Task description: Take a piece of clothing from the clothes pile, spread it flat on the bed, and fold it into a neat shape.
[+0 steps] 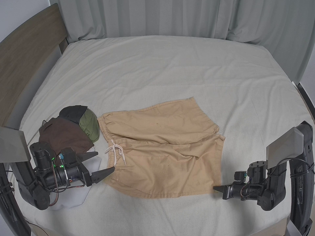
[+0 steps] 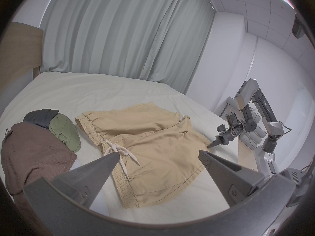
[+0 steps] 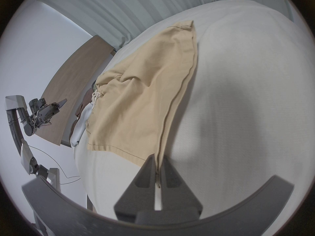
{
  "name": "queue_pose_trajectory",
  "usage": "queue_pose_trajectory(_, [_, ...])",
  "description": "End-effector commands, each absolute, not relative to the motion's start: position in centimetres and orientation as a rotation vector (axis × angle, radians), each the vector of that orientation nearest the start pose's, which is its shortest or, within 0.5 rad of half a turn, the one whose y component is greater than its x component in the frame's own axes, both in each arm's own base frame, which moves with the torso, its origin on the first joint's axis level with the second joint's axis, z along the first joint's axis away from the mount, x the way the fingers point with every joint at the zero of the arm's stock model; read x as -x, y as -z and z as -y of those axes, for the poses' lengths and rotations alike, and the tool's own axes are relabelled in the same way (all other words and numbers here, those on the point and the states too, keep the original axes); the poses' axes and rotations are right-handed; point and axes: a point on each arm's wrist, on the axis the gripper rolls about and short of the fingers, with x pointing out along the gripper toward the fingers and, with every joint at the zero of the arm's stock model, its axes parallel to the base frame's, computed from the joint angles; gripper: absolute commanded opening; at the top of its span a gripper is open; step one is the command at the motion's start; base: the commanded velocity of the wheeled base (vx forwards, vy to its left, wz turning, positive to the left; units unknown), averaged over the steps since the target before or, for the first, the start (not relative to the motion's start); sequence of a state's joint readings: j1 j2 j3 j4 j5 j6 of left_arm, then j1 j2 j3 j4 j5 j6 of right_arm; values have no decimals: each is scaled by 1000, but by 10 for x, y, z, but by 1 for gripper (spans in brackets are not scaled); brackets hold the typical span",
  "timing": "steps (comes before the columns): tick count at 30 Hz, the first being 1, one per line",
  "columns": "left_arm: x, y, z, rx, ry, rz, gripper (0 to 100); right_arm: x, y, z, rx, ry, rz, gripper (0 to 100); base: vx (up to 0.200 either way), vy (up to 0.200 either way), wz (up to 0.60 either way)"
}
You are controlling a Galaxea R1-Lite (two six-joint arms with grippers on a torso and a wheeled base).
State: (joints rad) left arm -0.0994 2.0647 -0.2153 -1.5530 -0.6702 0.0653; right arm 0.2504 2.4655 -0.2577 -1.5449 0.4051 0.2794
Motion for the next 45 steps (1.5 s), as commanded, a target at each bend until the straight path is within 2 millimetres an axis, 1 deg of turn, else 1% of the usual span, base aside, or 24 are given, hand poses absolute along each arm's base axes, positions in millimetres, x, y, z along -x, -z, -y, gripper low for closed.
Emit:
queue_pose_trajectory(1, [-258,-46,38,26,767,-268,100,-254,51,-65,-322,-516,-755,0,0,0,0])
queue_pose_trajectory(8, [-258,-43,38,33,765,-281,100,-254,49,-57,-334,-485,-749,0,0,0,0])
queue_pose_trajectory(17, [-258,-39,37,47,765,-305,100,-254,49,-58,-332,-491,-751,0,0,0,0])
queue_pose_trajectory(18, [-258,-39,37,48,765,-305,100,-254,49,-58,-332,-495,-750,100,0,0,0])
queue_pose_trajectory(23, [-258,-36,38,60,763,-319,100,-256,46,-60,-331,-509,-732,100,0,0,0])
queue_pose_trajectory(26, [-258,-35,38,109,755,-343,100,-254,42,-61,-337,-536,-730,100,0,0,0])
queue_pose_trajectory(30, [-258,-33,38,187,739,-382,100,-254,41,-61,-339,-549,-728,100,0,0,0])
queue_pose_trajectory(33, [-260,-29,38,198,732,-394,100,-255,41,-61,-340,-550,-725,100,0,0,0])
queue_pose_trajectory(38, [-265,-11,35,219,707,-454,100,-255,41,-61,-321,-555,-715,100,0,0,0])
queue_pose_trajectory(45, [-271,5,30,236,680,-494,100,-257,39,-60,-321,-552,-705,100,0,0,0])
